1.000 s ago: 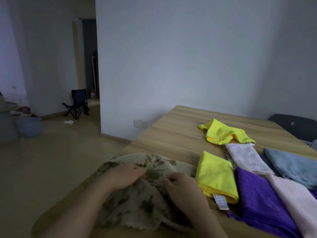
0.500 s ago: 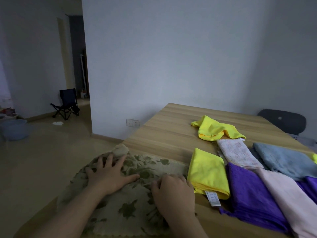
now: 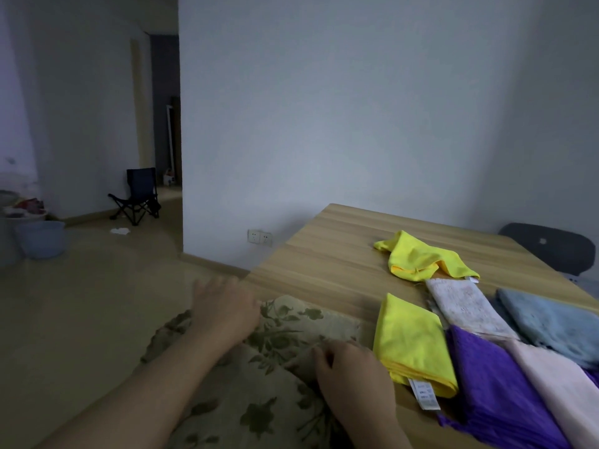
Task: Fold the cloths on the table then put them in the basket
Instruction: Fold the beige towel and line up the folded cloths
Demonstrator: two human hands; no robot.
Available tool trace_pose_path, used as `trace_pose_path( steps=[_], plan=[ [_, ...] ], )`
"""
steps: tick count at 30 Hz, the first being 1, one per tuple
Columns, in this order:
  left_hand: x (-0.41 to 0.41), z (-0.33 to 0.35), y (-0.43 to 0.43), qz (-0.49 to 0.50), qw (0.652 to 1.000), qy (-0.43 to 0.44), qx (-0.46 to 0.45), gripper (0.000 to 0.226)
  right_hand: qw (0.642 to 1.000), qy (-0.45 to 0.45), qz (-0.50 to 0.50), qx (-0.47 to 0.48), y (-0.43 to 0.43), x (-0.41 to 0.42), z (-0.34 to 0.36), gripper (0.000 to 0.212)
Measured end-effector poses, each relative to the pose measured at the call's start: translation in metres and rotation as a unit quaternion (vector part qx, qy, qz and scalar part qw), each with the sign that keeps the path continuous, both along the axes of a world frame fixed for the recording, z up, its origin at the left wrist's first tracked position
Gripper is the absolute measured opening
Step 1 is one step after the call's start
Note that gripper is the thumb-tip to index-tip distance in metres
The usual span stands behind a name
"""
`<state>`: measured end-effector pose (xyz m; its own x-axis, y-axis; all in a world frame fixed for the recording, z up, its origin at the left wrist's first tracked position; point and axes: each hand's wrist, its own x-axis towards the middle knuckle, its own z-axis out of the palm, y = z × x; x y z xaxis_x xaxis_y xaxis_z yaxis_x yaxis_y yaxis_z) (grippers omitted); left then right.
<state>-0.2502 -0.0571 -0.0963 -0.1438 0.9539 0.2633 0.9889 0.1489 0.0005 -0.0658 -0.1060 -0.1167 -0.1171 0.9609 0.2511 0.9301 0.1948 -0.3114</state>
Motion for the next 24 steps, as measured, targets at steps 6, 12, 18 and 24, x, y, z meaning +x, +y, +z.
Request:
trace_pose_path(
  steps=[6, 12, 18, 24],
  plan=[
    [0.029, -0.036, 0.013, -0.181, 0.952, -0.080, -0.232, 0.052, 0.999, 0.005, 0.008, -0.035, 0.004, 0.002, -0.004, 0.019],
    [0.025, -0.029, 0.018, 0.005, 0.974, -0.128, -0.186, 0.070, 0.999, -0.010, -0.027, -0.042, 0.003, 0.006, -0.002, 0.027],
    [0.029, -0.007, 0.008, -0.169, 0.967, -0.123, -0.142, 0.022, 1.000, 0.001, 0.014, 0.016, 0.001, -0.002, 0.004, 0.023],
    [0.014, 0.001, 0.007, -0.121, 0.949, -0.014, -0.290, 0.053, 0.999, -0.018, 0.022, -0.036, -0.001, -0.007, -0.009, 0.043]
  ],
)
